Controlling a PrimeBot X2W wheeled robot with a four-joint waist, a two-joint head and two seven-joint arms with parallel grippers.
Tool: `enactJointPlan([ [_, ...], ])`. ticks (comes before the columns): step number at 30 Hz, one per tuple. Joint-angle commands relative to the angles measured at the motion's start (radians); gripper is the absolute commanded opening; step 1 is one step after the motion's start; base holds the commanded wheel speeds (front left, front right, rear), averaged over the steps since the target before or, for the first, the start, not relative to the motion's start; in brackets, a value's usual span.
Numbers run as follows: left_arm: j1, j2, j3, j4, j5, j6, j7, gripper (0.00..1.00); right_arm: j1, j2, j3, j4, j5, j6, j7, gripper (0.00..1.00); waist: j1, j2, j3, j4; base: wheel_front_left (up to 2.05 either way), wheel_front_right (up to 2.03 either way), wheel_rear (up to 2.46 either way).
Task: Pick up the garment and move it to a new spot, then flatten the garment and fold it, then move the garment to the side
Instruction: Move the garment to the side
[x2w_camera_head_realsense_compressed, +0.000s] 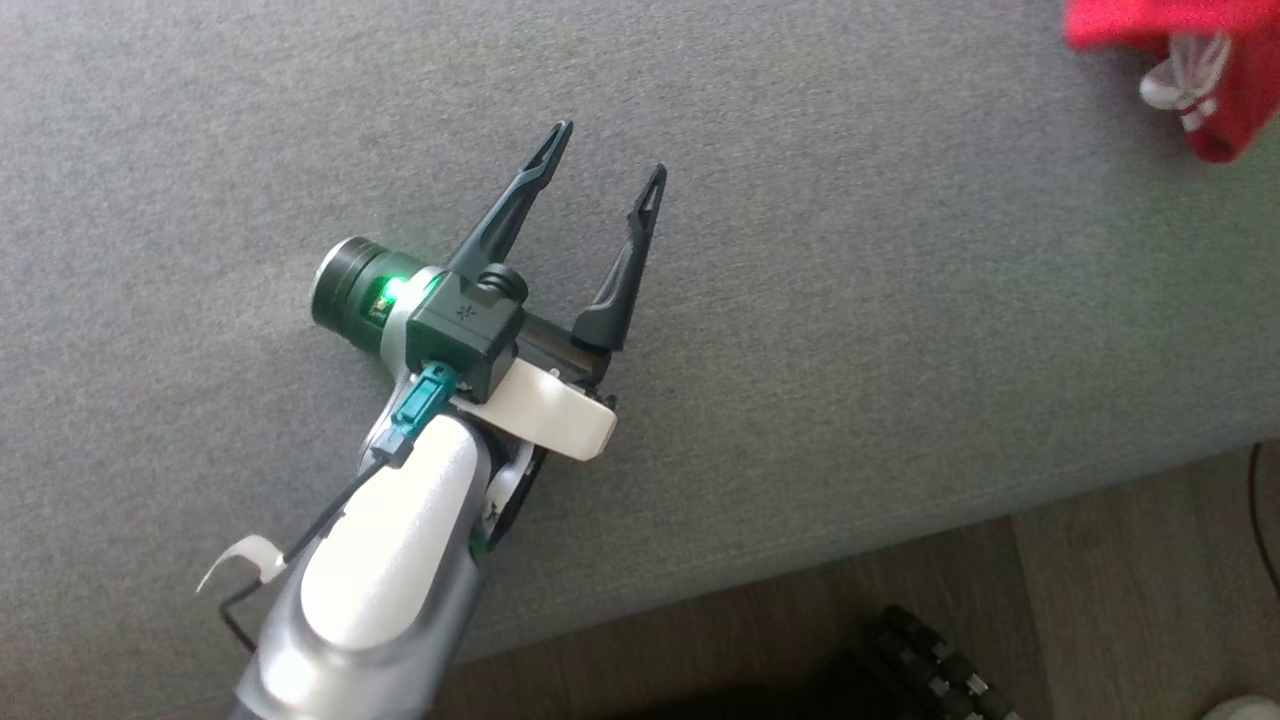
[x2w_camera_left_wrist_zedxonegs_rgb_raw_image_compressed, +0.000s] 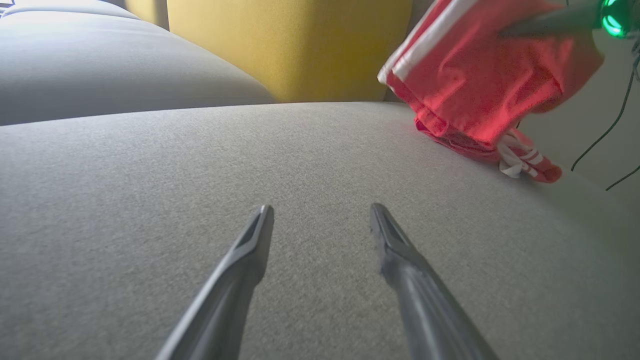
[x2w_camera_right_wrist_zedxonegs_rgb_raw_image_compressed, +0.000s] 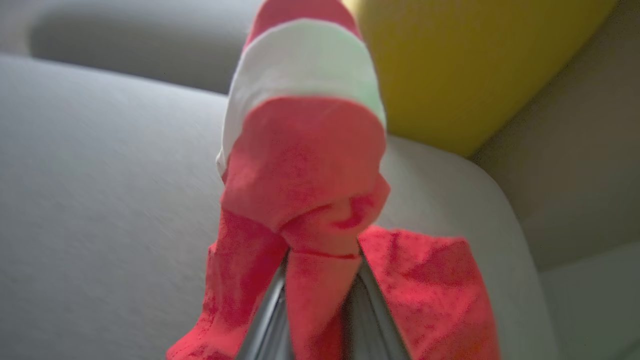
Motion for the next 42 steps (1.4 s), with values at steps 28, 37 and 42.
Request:
enactJointPlan([
  [28,-0.006,0.016,0.019,-0.008,-0.006,0.016,0.004,1.0,-0.054,-0.124,0.018,0.318,-0.343,0.0,-0.123,1.0,-0.0001,0.0,0.036,0.044,0.0,0.0,0.0],
  [37,0.016,0.016,0.024,-0.004,-0.02,0.024,0.004,1.0,-0.087,-0.082,-0.056,0.319,-0.45,0.0,-0.181,1.0,-0.0001,0.0,-0.032,0.04,0.0,0.0,0.0],
  [42,0.049,0.016,0.042,-0.019,-0.046,0.049,0.004,1.0,-0.09,-0.021,-0.058,0.265,-0.464,0.0,-0.234,1.0,-0.0001,0.0,-0.111,0.048,0.0,0.0,0.0],
])
